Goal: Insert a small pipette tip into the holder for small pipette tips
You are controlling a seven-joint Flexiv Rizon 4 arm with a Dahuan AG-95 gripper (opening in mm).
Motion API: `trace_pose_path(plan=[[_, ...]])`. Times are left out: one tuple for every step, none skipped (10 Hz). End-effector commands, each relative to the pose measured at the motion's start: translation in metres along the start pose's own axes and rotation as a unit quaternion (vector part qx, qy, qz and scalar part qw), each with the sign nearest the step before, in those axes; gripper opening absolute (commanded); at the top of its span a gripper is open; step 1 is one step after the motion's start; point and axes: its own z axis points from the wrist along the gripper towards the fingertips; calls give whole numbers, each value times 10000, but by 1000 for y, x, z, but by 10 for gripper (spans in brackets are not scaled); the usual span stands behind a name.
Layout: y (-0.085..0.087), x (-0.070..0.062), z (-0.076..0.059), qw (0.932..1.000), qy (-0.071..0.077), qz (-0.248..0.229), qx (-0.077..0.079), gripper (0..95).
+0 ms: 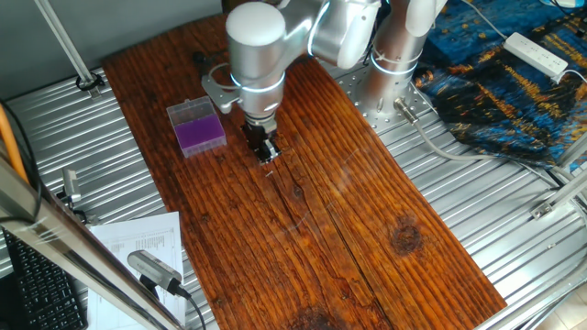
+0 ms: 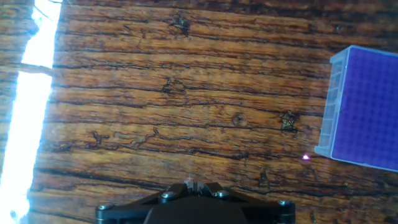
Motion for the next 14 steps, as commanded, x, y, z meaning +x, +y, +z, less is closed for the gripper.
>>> trace_pose_path(plan=[[3, 0, 8, 10000, -1, 69, -49, 380], [6, 1, 11, 10000, 9, 87, -41, 380], [9, 2, 17, 9998, 62, 179, -38, 380], [10, 3, 20, 9998, 70, 200, -24, 380], [10, 4, 25, 9997, 94, 215, 10, 380], [10, 5, 27, 9996, 139, 246, 10, 190], [10, 5, 27, 9995, 176, 276, 4, 190], [10, 6, 28, 9993, 245, 291, 2, 190], [10, 6, 29, 9992, 270, 305, 4, 190], [11, 7, 32, 9991, 280, 329, 9, 190], [11, 8, 35, 9990, 280, 337, 12, 190], [12, 9, 39, 9990, 274, 343, 26, 190], [12, 10, 40, 9990, 278, 346, 33, 190], [11, 12, 43, 9990, 287, 337, 57, 190]])
